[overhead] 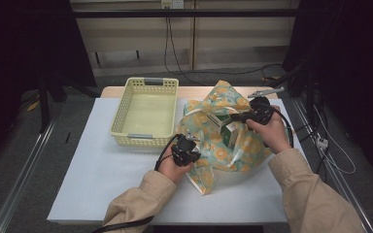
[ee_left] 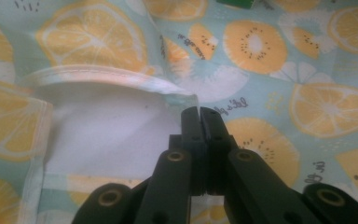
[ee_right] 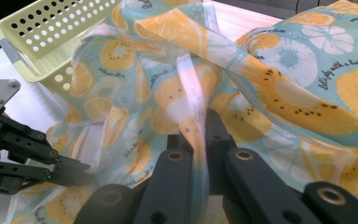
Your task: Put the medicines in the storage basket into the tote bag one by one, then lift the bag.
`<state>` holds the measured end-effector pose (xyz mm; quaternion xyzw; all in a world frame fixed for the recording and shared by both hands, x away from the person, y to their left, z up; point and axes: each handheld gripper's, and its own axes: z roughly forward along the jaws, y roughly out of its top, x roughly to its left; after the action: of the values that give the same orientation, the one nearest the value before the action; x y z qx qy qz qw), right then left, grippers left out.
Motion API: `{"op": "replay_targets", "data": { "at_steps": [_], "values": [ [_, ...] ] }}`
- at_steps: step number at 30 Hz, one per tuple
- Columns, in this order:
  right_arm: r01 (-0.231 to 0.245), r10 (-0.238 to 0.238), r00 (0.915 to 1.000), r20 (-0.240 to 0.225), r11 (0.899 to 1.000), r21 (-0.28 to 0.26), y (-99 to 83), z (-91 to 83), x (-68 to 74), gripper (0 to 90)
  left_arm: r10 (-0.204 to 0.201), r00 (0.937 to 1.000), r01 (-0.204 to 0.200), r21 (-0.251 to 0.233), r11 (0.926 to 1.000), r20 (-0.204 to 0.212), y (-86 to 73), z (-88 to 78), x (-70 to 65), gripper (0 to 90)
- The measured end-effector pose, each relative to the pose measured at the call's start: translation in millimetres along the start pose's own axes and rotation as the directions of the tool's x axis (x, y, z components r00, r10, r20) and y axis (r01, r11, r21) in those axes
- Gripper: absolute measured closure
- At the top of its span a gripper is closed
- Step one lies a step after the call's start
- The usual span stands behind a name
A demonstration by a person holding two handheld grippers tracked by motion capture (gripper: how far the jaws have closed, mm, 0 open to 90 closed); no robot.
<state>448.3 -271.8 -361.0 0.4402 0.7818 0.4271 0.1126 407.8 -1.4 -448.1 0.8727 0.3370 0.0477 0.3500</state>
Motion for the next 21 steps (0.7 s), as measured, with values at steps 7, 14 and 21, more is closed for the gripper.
{"op": "replay_targets", "data": {
  "at_steps": [7, 14, 21],
  "values": [
    [-0.007, 0.007, 1.0, 0.005, 1.0, -0.002, -0.6, -3.7, -4.1, 90.0, -0.023, 0.9994, 0.024, -0.014, 0.9996, 0.027, 11.8, -20.3, 7.1, 90.0],
    [-0.003, 0.003, 1.0, 0.003, 1.0, -0.006, 0.8, -3.4, -4.6, 90.0, -0.047, 0.998, 0.05, -0.06, 0.997, 0.041, 31.7, -43.4, 9.1, 90.0],
    [-0.002, 0.002, 0.9999, 0.01, 1.0, -0.022, 7.0, -10.4, -5.5, 90.0, -0.038, 0.999, 0.041, -0.114, 0.9926, 0.023, 57.3, -70.0, 11.8, 90.0]
  ]
}}
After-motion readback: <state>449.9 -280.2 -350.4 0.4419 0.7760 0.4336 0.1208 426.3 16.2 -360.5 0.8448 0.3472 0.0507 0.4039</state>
